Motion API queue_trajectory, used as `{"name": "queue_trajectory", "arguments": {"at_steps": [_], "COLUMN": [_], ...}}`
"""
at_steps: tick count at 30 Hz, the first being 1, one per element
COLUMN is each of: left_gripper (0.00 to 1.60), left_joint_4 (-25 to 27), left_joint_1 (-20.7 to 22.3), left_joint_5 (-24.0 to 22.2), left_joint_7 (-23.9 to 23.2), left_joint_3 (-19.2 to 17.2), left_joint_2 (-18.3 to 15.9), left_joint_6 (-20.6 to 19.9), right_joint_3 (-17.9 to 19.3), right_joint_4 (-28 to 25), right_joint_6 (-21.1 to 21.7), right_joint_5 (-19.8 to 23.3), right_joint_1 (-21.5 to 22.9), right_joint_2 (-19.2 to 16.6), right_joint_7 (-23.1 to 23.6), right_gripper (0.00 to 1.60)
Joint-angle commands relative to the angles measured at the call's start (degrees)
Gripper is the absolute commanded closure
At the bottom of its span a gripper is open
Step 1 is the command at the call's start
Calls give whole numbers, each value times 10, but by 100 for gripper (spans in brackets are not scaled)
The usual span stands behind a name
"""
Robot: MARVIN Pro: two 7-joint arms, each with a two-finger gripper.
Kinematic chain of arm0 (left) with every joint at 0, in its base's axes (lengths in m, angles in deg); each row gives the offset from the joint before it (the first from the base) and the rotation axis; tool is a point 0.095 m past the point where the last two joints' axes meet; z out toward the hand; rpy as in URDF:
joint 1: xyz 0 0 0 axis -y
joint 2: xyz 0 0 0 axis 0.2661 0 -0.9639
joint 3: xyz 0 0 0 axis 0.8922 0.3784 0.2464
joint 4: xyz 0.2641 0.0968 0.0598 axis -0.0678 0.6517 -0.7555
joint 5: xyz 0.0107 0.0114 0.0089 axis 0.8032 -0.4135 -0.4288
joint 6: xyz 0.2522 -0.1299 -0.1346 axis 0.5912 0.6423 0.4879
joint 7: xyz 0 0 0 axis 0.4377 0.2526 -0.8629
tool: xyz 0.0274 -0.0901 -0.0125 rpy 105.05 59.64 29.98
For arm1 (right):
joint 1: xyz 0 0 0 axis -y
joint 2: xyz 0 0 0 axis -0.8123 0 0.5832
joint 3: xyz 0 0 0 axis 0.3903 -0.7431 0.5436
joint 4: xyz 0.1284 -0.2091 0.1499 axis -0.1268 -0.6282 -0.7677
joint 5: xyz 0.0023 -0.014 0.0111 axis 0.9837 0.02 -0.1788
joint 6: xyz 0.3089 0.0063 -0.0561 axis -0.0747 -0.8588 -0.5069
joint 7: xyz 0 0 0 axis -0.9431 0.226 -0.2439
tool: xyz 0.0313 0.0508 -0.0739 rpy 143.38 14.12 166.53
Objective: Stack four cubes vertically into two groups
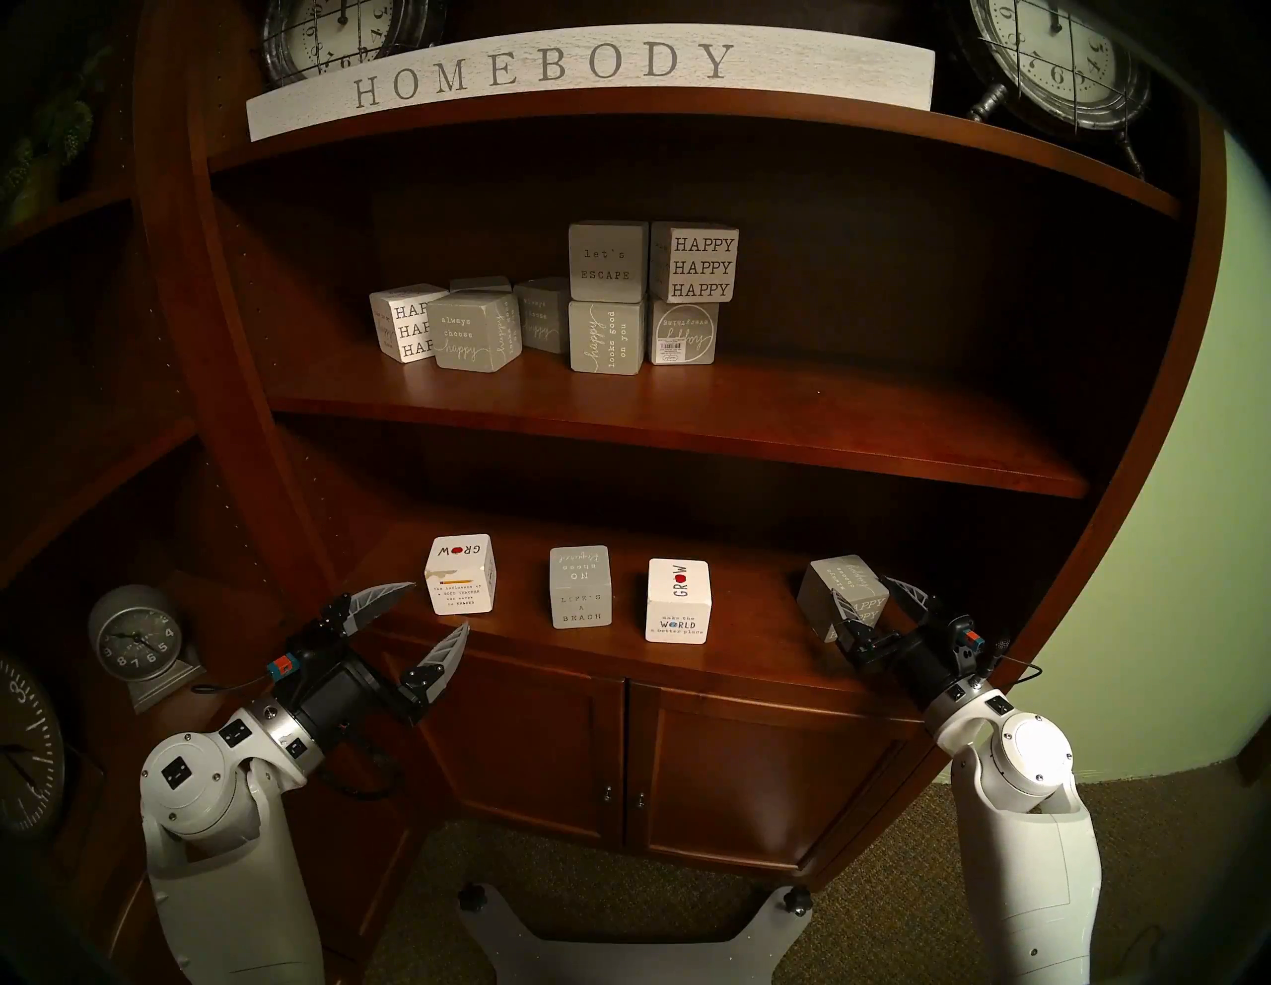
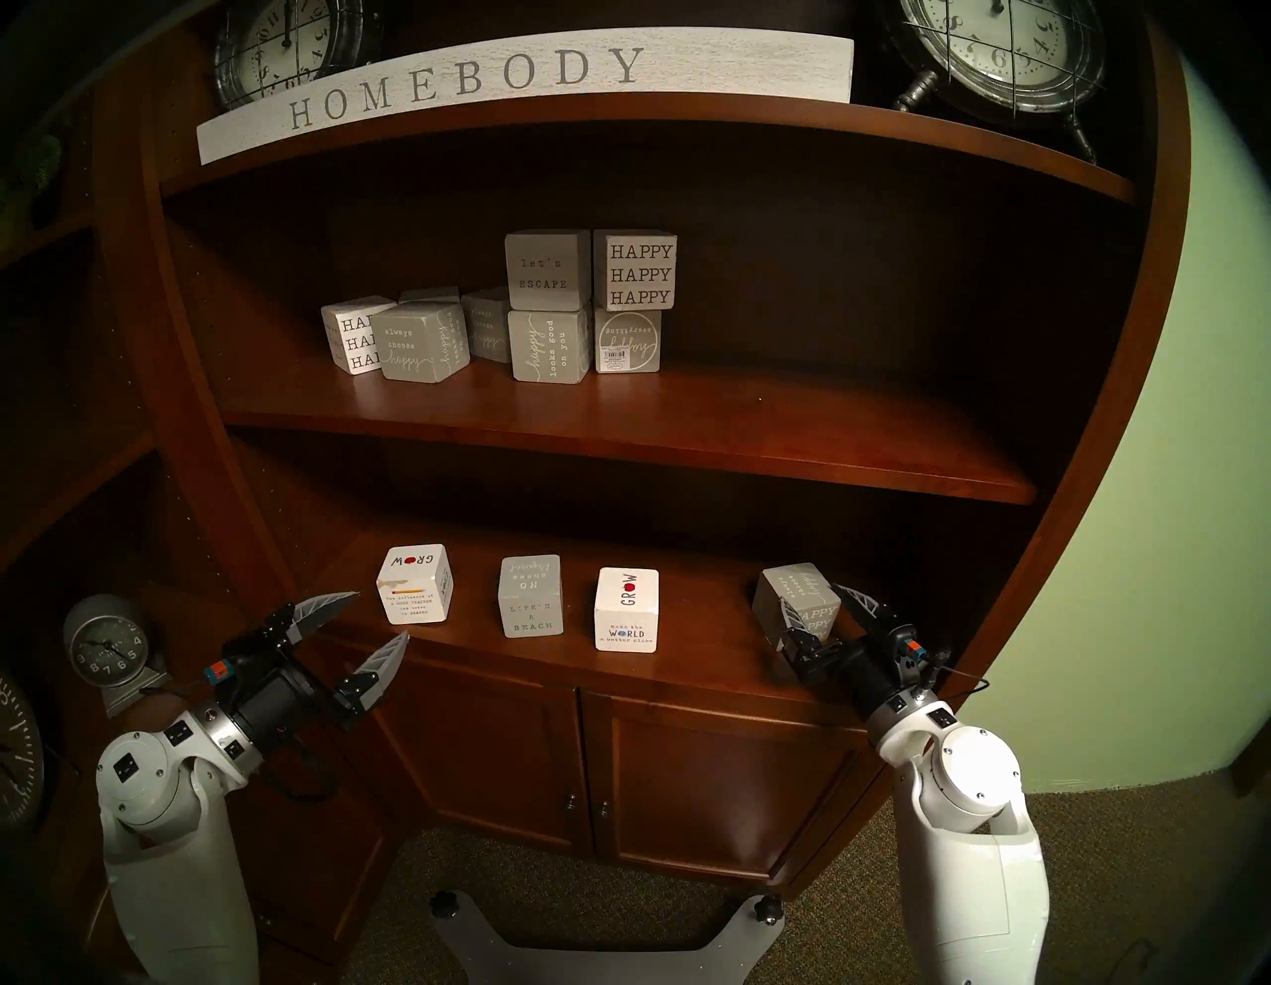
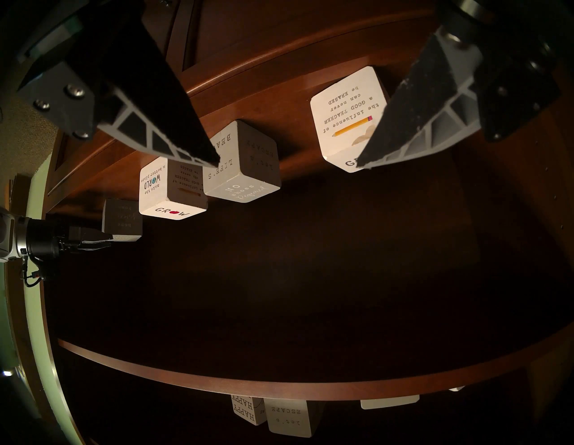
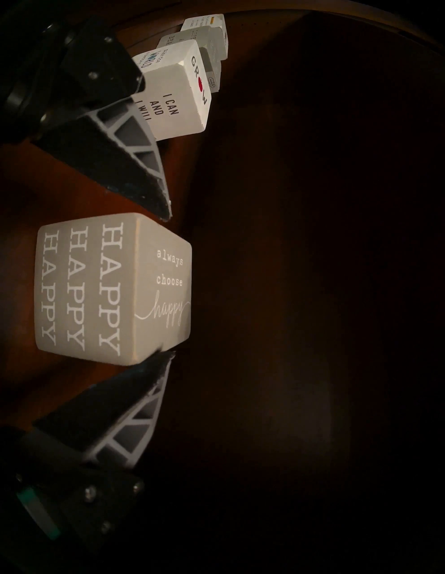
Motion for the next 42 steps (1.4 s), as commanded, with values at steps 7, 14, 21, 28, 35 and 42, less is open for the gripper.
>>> {"name": "queue_trajectory", "arguments": {"at_steps": [7,14,21,28,35,42], "left_gripper": [0,0,0,0,0,0], "left_joint_4": [8,8,8,8,7,7], "left_joint_1": [-1,-1,-1,-1,-1,0], "left_joint_5": [-2,-2,-2,-2,-2,-2], "left_joint_7": [1,1,1,1,1,1], "left_joint_3": [0,0,0,0,0,0], "left_joint_2": [-1,-1,-1,-1,-1,-1], "left_joint_6": [-1,-1,-1,-1,-1,0], "right_joint_3": [2,-5,-10,-10,-14,-20], "right_joint_4": [7,17,24,21,4,-28], "right_joint_6": [6,2,-5,-4,-1,1], "right_joint_5": [15,11,5,7,6,7], "right_joint_1": [19,26,32,34,24,4], "right_joint_2": [-1,-2,-1,2,13,33], "right_joint_7": [8,14,11,7,-8,-25], "right_gripper": [0,0,0,0,0,0]}}
